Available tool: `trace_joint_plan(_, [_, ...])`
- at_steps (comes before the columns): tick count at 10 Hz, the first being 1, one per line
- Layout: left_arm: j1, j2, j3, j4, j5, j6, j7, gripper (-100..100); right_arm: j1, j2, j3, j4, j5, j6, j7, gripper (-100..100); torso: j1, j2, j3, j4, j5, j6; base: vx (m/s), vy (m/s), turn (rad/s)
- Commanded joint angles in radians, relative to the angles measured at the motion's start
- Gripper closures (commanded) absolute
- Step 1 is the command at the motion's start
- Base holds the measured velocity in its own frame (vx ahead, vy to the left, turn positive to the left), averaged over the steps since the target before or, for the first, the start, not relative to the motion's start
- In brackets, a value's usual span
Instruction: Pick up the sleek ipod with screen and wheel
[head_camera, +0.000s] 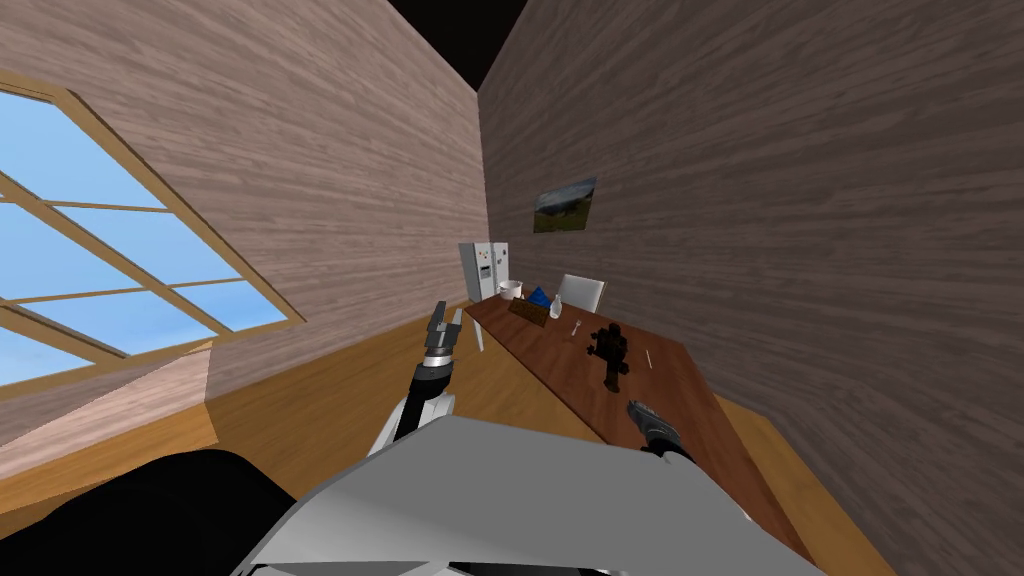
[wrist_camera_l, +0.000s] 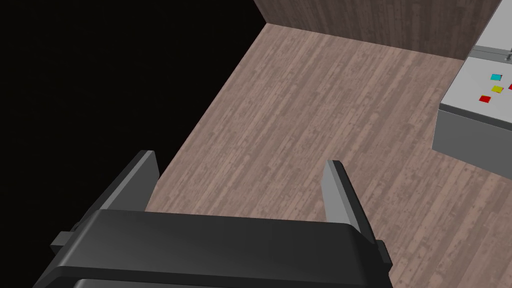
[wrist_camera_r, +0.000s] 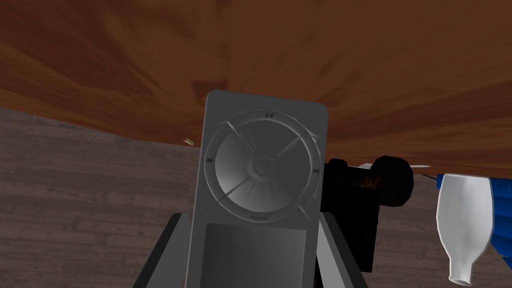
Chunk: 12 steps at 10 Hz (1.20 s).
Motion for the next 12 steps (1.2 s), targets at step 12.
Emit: trace_joint_plan(12, [0.000,0.000,0.000,0.000,0.000,0.000,0.000,0,-0.331,0.077,0.035,0.371,-0.019,0.071,-0.034,100,-0.004,-0.009,-0.006,-0.003,-0.005,-0.003,-0.098,-0.040,0.072])
